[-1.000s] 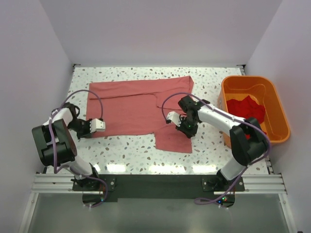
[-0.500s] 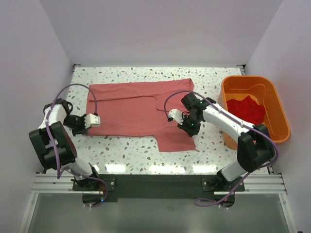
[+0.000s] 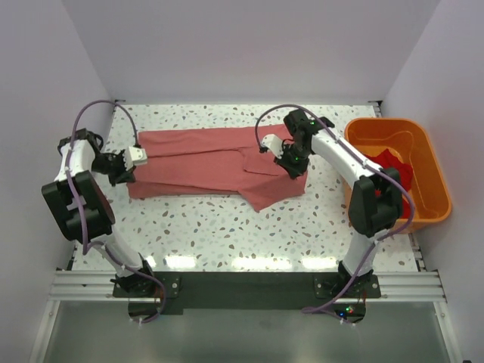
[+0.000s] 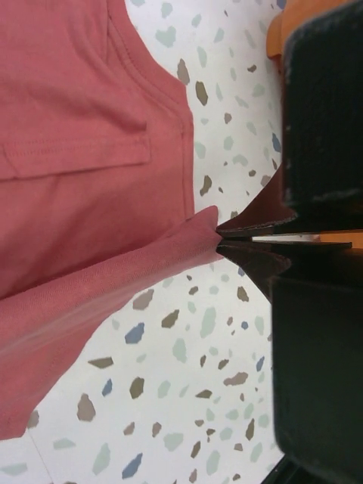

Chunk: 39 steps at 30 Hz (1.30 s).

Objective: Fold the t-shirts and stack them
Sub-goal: Fold the tshirt

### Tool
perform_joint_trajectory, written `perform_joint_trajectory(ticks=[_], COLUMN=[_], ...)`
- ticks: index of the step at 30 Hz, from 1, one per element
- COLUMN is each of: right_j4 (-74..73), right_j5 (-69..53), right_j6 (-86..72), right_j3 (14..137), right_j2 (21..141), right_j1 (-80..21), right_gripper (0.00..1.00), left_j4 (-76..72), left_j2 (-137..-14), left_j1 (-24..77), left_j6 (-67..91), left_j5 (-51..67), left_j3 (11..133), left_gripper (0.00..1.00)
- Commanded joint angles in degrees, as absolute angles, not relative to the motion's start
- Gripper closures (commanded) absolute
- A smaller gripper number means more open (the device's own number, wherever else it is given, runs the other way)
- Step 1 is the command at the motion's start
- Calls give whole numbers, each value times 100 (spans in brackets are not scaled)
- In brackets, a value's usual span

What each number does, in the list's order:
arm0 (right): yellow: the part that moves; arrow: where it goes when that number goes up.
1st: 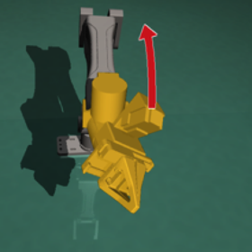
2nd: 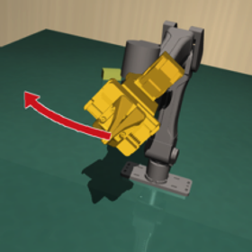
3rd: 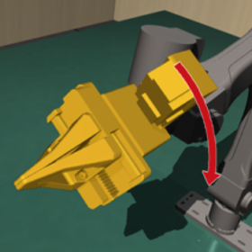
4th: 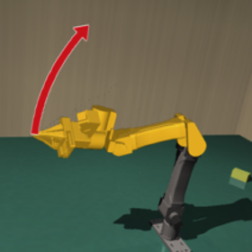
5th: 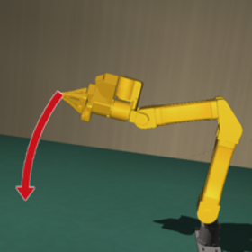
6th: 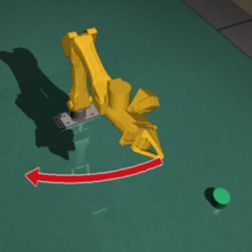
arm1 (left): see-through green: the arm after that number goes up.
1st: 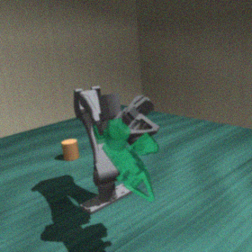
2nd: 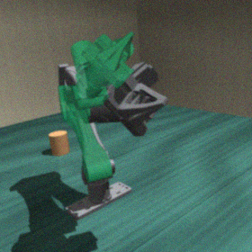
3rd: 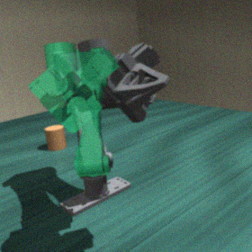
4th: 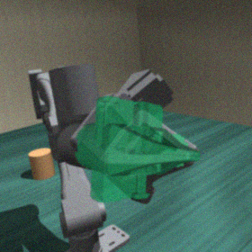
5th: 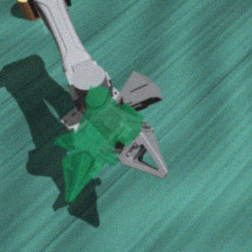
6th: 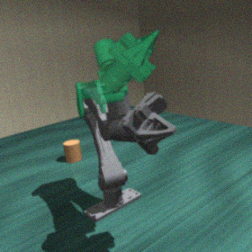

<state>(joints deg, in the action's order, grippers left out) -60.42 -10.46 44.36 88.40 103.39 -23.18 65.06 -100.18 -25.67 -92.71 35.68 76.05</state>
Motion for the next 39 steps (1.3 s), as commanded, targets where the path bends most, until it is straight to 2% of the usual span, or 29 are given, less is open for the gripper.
perform_joint_trajectory(ticks=[1, 10, 19, 25, 39], right_j4=[-6398, -6838, -7031, -6987, -6698], right_j5=[-1142, -1064, -835, -791, -782], right_j6=[4720, 4895, 5080, 5089, 5203], right_j3=[9482, 11029, 12251, 12577, 12472], right_j2=[10721, 11750, 12656, 12885, 12876], right_j1=[-2197, -2109, -2065, -2030, -1881], right_gripper=[100, 100, 100, 100, 100], left_j4=[6487, 6214, 6258, 6275, 6091], left_j2=[-10378, -11143, -11487, -11558, -11628], left_j1=[-2444, -2232, -2224, -2224, -2232], left_j6=[-8711, -8306, -8341, -8358, -8235], left_j5=[3964, 3885, 3788, 3753, 3911], left_j3=[8199, 9122, 9492, 9545, 9729], left_gripper=[100, 100, 100, 100, 100])
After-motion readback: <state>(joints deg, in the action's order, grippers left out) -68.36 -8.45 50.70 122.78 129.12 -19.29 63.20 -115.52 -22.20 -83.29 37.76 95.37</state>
